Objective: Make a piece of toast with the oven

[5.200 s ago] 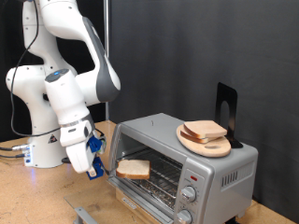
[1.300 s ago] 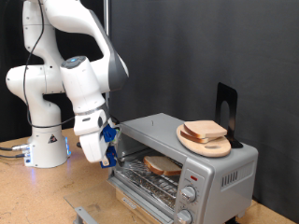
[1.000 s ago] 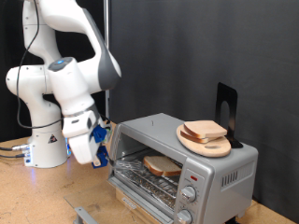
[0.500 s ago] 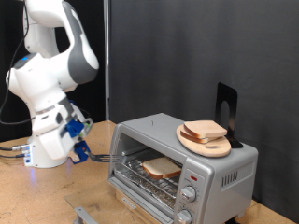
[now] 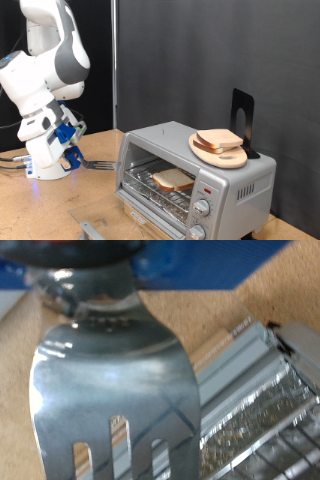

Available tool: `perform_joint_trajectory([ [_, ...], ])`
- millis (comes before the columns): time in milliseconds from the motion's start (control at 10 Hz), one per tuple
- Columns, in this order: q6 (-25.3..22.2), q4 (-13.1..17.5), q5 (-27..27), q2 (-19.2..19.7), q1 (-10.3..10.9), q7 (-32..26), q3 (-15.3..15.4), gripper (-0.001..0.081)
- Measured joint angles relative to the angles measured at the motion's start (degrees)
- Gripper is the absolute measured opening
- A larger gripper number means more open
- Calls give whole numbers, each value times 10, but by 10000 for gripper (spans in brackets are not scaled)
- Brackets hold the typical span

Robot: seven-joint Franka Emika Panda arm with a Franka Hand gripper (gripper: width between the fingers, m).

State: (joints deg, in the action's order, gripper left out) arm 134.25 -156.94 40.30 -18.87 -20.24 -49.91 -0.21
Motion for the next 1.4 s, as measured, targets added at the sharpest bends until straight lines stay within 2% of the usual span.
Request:
perform_joint_trajectory([
  [400,-63,30,53,-41,4,3,-2,387],
  [600,-71,39,52,-57,10,45,22,387],
  [800,-71,37,72,-55,10,39,20,387],
  [900,-71,37,114,-56,19,24,21,387],
  [1100,-72,40,181,-65,52,11,31,387],
  [1400,-48,40,217,-87,88,16,76,387],
])
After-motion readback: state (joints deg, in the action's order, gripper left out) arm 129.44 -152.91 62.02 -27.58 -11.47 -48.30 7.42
